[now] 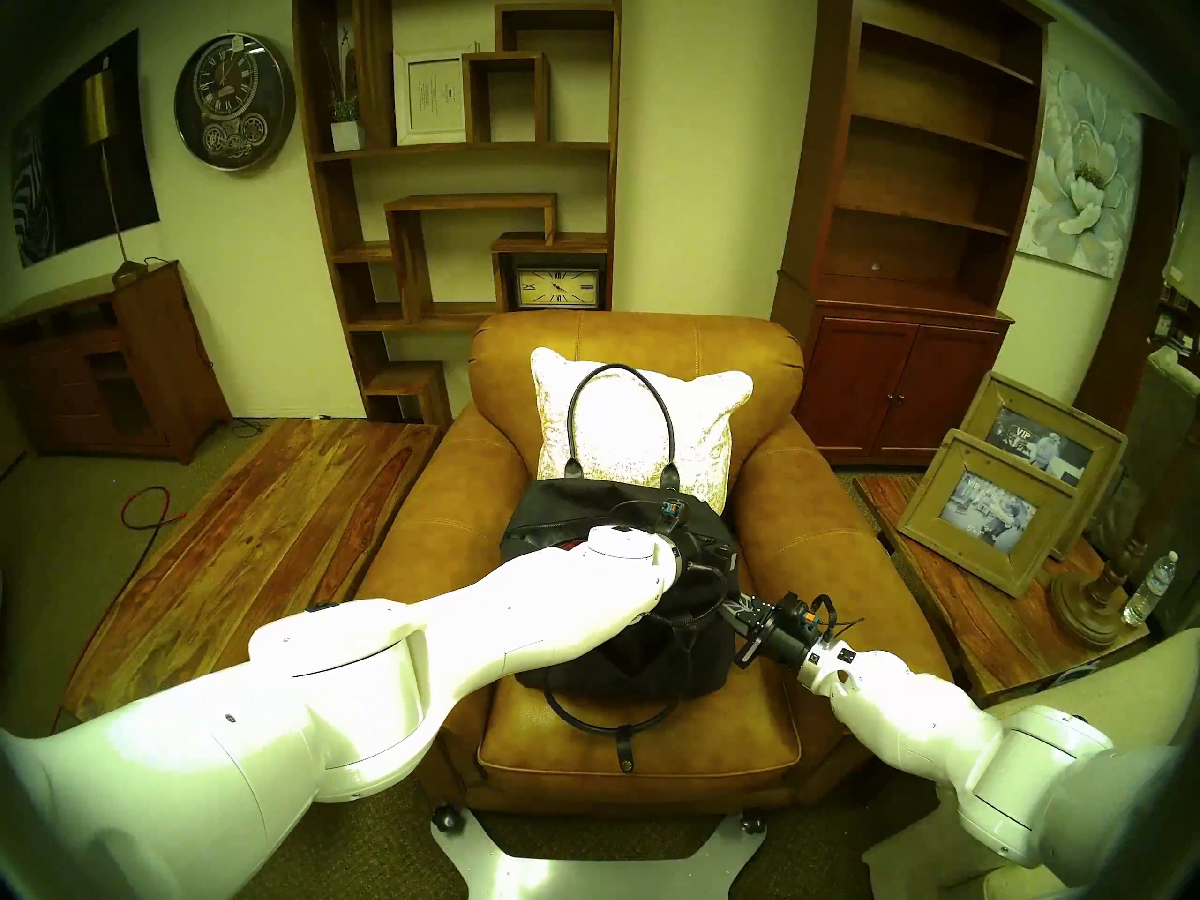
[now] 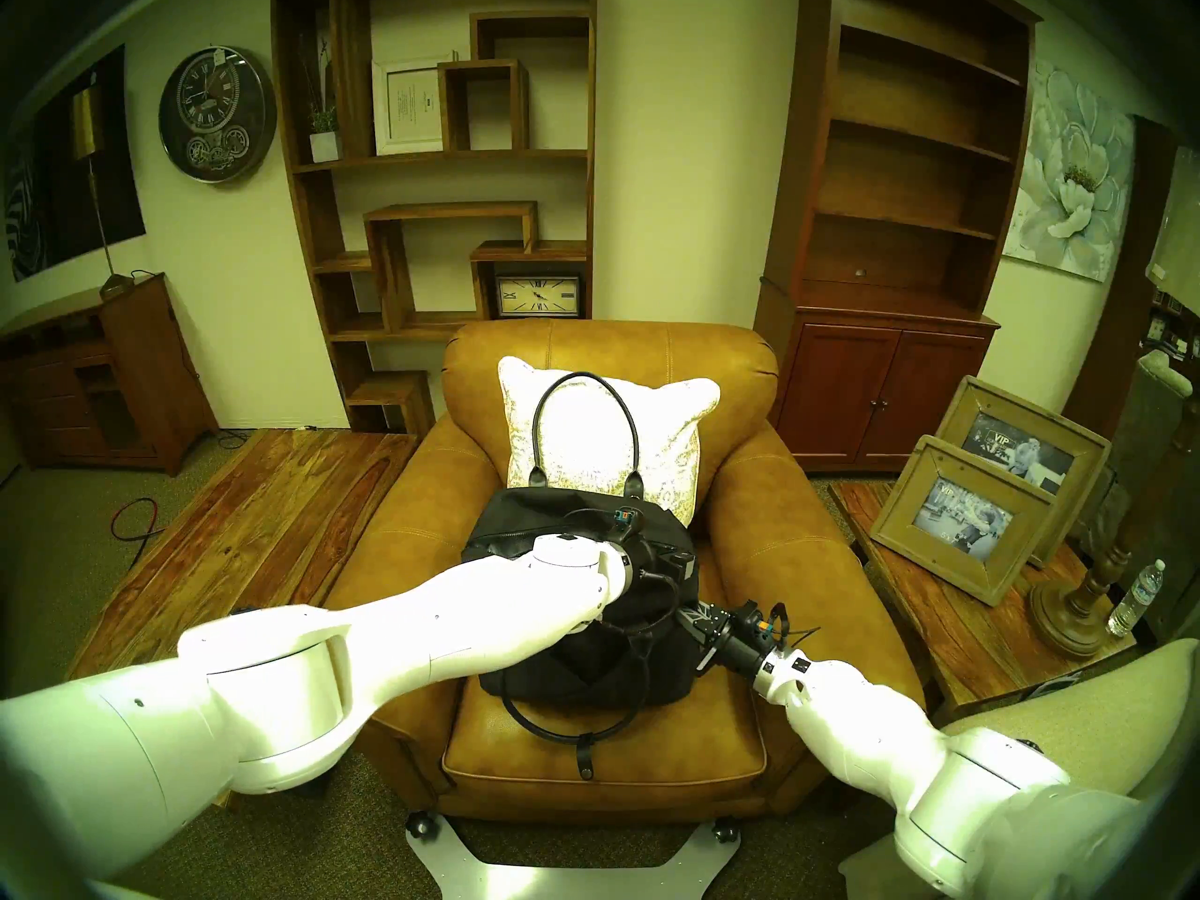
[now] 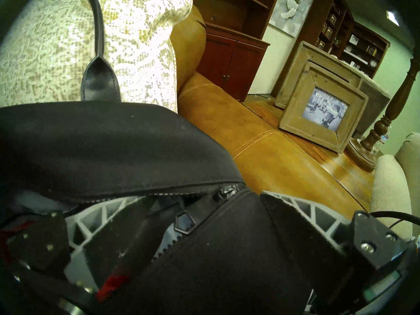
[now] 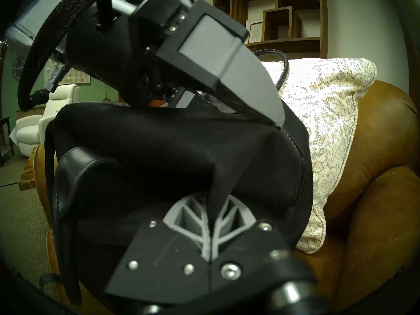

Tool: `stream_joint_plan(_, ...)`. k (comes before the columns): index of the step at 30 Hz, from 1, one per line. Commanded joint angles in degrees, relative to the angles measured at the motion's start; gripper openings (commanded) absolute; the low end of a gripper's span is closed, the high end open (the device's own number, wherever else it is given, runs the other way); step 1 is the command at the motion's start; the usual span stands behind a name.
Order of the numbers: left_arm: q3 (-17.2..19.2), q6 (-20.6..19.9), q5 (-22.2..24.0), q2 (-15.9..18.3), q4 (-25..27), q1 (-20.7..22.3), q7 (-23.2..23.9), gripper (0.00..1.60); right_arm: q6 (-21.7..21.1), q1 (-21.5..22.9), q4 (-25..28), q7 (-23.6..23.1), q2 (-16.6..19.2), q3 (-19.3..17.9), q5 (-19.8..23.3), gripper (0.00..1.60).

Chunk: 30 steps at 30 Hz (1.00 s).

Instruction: Close a bag with a zipper

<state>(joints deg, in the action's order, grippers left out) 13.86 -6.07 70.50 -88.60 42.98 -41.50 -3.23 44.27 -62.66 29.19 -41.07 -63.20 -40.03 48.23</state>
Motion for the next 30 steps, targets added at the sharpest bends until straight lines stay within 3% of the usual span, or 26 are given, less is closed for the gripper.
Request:
stream_joint_plan(1,0.5,2.41,0.28,-7.0,-6.9,2.07,3.57,1.6,0.29,0.19,0.19,0.02,-0.85,-0.2,0.33,0.0)
stream_joint_plan(4,0.49,3.17,0.24,-8.49,-10.07,2.58,5.47,1.6,0.28,0.22,0.05,-0.04,-0.89,-0.21,0.41,0.0)
stream_joint_plan(5,0.54,3.39,0.34,-8.8,-10.8,2.68,6.07,1.24,0.27,0.25,-0.01,-0.08,-0.9,-0.2,0.42,0.0)
stream_joint_plan(7,0.37,3.72,0.22,-9.53,-12.47,3.04,7.23,1.05,0.29,0.28,-0.12,-0.14,-0.93,-0.2,0.48,0.0)
stream_joint_plan(9,0.38,4.54,0.25,-10.45,-14.75,3.21,8.99,1.02,0.35,0.33,-0.32,-0.21,-0.98,-0.21,0.56,0.0)
stream_joint_plan(11,0.35,5.32,0.22,-11.07,-16.67,3.33,10.79,1.14,0.44,0.4,-0.55,-0.35,-1.01,-0.24,0.7,0.0)
stream_joint_plan(14,0.18,6.45,0.06,-11.4,-18.29,3.43,13.06,0.9,0.62,0.48,-0.87,-0.53,-1.03,-0.26,0.91,0.0)
stream_joint_plan(19,0.05,7.68,-0.29,-11.06,-18.8,3.36,15.5,1.13,0.86,0.63,-1.45,-0.97,-1.19,-0.27,1.23,0.0)
stream_joint_plan(23,0.27,8.12,-0.5,-10.67,-18.73,3.26,16.35,1.05,1.03,0.75,-1.83,-1.4,-1.35,-0.27,1.46,0.0)
stream_joint_plan(25,0.39,8.2,-0.61,-9.79,-17.59,3.1,16.5,1.16,1.14,0.8,-1.99,-1.58,-1.43,-0.27,1.57,0.0)
stream_joint_plan(28,0.55,8.43,-0.78,-7.93,-15.08,2.55,16.35,1.51,1.33,0.88,-2.32,-1.94,-1.58,-0.31,1.79,0.0)
stream_joint_plan(30,0.64,8.2,-0.91,-6.77,-13.15,2.16,15.59,1.48,1.44,0.97,-2.58,-2.2,-1.68,-0.29,1.89,0.0)
